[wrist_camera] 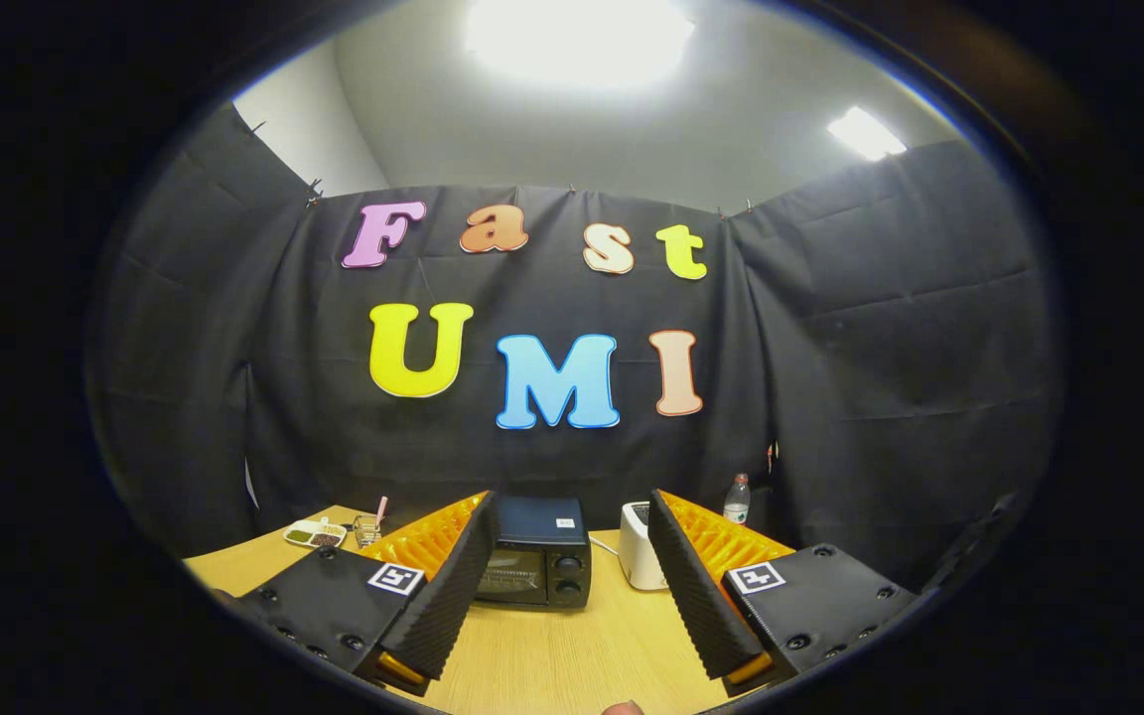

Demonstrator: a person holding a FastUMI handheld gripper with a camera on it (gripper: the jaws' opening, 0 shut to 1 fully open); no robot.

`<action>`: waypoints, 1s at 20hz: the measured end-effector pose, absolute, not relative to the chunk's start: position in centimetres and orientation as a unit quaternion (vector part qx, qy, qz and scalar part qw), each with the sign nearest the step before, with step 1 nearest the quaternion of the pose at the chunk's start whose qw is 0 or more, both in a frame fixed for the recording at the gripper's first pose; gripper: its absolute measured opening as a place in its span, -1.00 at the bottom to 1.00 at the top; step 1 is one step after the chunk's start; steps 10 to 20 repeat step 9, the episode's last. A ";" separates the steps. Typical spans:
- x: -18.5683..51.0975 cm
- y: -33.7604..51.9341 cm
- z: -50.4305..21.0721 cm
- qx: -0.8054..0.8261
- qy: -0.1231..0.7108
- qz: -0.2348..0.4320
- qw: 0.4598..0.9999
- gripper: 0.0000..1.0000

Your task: Open the toaster oven, put the food inside, and close the toaster oven door.

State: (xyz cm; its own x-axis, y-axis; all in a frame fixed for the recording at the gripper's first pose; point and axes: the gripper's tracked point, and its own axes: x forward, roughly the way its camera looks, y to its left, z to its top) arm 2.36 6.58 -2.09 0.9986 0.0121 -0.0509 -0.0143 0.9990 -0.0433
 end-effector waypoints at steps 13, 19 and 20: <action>3.1 7.1 -1.8 -0.018 0.021 0.005 1.000 0.91; 3.1 7.1 -1.8 -0.018 0.021 0.005 1.000 0.91; 3.1 7.1 -1.8 -0.018 0.021 0.005 1.000 0.91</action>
